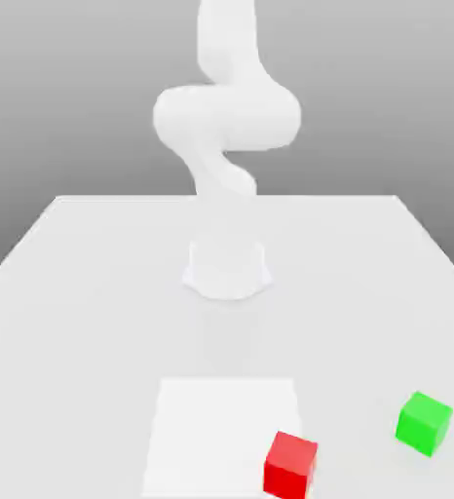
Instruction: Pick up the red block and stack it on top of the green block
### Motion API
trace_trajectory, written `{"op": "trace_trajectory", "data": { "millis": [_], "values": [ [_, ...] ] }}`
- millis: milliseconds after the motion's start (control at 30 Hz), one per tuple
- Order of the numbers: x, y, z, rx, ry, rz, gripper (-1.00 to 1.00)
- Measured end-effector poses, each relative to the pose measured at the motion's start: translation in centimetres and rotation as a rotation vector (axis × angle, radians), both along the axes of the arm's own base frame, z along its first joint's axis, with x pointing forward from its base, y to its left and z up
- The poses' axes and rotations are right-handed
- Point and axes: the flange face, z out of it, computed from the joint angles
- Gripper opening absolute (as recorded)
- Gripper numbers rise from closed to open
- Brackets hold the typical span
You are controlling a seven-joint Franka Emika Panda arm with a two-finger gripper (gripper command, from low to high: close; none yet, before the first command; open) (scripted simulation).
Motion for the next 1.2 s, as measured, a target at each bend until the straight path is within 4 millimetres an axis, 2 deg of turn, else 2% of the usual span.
{"op": "trace_trajectory", "data": {
  "millis": [200, 333, 433, 533, 667, 867, 1000, 1033, 1200],
  "values": [
    [6.9, 1.6, -10.1, -0.062, 0.16, 0.248, 0.0],
    [9.9, 3.2, -17.4, -0.113, 0.256, 0.404, 0.0],
    [11.3, 4.5, -23.0, -0.157, 0.325, 0.518, 0.0],
    [12.0, 5.6, -28.5, -0.208, 0.392, 0.63, 0.0],
    [11.8, 7.4, -35.8, -0.289, 0.477, 0.787, 0.0],
    [10.3, 7.4, -45.5, -0.423, 0.603, 0.988, 0.0],
    [10.2, 7.4, -50.9, -0.444, 0.618, 1.018, 0.0],
    [10.1, 7.4, -52.2, -0.444, 0.62, 1.018, -1.0],
    [10.1, 7.4, -52.2, -0.442, 0.622, 1.019, -1.0]
  ]
}}
